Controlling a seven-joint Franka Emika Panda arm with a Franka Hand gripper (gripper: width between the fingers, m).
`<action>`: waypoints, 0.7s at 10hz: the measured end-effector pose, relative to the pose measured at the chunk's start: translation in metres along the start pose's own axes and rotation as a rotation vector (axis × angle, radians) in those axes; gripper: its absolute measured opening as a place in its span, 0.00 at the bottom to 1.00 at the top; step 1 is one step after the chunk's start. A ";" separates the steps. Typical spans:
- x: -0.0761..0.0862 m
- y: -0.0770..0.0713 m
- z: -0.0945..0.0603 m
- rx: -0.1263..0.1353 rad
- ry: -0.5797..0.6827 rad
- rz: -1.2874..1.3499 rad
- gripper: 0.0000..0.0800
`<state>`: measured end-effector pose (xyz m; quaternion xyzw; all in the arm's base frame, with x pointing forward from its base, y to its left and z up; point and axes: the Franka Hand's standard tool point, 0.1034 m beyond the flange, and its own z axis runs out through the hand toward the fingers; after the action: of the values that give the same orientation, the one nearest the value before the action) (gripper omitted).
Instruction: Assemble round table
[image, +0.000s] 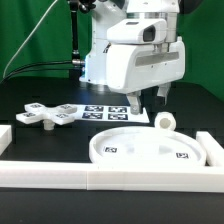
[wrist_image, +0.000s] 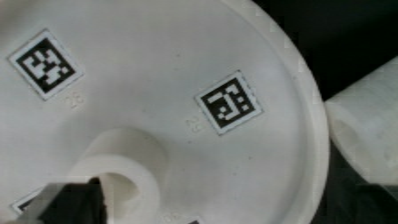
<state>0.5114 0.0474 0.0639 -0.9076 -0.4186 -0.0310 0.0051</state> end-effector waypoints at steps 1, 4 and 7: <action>0.000 0.000 0.000 0.000 0.000 0.011 0.81; 0.001 -0.005 0.001 0.001 0.000 0.189 0.81; 0.008 -0.032 0.005 0.038 -0.036 0.639 0.81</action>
Offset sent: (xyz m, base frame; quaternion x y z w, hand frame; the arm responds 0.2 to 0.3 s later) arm -0.0145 -0.0081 -0.0002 -0.0501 -0.0269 0.2363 0.9700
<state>0.4926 0.0742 0.0592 -0.9933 -0.1130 -0.0037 0.0241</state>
